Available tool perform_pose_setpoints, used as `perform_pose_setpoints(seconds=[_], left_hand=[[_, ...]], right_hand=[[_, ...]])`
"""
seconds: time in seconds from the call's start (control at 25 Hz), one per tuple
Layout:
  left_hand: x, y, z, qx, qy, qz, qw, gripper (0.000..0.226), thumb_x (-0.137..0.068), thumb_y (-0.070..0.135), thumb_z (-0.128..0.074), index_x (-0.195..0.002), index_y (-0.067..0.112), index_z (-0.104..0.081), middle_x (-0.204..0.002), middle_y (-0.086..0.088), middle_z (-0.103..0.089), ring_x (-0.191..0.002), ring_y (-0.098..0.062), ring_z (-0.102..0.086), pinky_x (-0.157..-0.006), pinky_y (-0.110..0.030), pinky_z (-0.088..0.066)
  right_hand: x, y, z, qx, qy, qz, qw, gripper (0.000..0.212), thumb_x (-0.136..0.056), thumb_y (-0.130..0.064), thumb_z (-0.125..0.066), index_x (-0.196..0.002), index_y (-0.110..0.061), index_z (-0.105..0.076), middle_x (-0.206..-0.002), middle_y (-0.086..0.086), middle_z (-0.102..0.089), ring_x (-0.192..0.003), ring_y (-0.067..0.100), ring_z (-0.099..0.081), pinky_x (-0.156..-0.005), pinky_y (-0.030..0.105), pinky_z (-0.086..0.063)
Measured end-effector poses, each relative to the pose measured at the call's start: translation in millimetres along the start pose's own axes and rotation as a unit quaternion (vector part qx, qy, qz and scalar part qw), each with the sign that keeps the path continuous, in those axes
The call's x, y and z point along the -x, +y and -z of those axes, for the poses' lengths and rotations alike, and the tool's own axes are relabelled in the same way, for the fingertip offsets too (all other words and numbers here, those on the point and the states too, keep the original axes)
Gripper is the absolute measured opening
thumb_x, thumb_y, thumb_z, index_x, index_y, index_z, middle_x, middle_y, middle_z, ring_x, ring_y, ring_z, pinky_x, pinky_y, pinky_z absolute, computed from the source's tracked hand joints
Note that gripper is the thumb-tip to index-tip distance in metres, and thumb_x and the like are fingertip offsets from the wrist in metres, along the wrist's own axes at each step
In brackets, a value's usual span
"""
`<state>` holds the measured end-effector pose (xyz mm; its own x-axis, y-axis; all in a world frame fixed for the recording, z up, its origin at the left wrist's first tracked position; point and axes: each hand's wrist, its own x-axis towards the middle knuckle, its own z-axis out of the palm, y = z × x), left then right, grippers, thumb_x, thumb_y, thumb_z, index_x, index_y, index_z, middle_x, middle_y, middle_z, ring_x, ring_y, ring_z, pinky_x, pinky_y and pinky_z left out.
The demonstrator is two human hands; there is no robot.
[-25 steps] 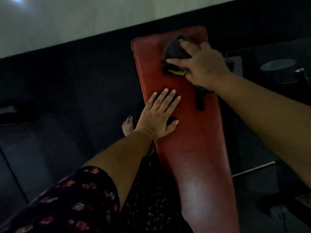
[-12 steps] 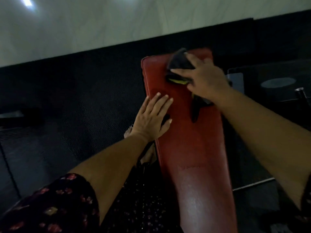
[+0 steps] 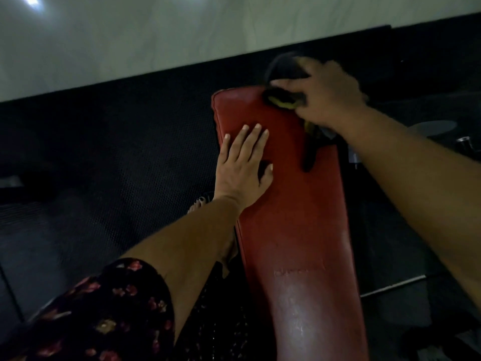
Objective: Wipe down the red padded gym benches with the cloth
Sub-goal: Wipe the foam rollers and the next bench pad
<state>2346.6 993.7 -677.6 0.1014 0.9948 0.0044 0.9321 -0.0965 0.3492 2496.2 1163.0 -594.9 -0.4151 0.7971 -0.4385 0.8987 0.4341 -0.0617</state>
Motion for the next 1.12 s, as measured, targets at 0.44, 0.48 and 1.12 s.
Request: perform_pose_setpoints(seconds=[0.44, 0.48, 1.12], left_hand=[[-3, 1, 2, 0.004, 0.0, 0.004, 1.0, 0.059, -0.092, 0.043, -0.041, -0.138, 0.007, -0.053, -0.147, -0.012, -0.047, -0.141, -0.029, -0.032, -0.12, -0.047, -0.013], [-2, 2, 3, 0.013, -0.001, 0.005, 1.0, 0.06, -0.093, 0.041, -0.041, -0.144, 0.01, -0.047, -0.151, -0.009, -0.043, -0.143, -0.026, -0.029, -0.12, -0.047, -0.012], [-62, 9, -1, -0.046, -0.015, 0.067, 0.997, 0.072, -0.089, 0.05, -0.036, -0.144, 0.005, -0.045, -0.151, -0.016, -0.041, -0.142, -0.031, -0.03, -0.12, -0.052, -0.016]], right_hand=[[-53, -65, 12, 0.0, -0.043, 0.031, 0.999, 0.052, -0.093, -0.033, -0.056, -0.139, -0.053, -0.041, -0.144, 0.001, -0.038, -0.121, 0.035, -0.042, -0.089, 0.043, -0.04], [-46, -43, 11, -0.002, -0.052, 0.005, 0.999, 0.053, -0.092, -0.034, -0.057, -0.139, -0.054, -0.041, -0.143, 0.003, -0.038, -0.12, 0.037, -0.042, -0.09, 0.045, -0.041], [-71, -50, 27, 0.021, -0.011, 0.119, 0.993, 0.058, -0.095, -0.03, -0.055, -0.142, -0.054, -0.033, -0.156, 0.003, -0.022, -0.129, 0.036, -0.036, -0.098, 0.049, -0.039]])
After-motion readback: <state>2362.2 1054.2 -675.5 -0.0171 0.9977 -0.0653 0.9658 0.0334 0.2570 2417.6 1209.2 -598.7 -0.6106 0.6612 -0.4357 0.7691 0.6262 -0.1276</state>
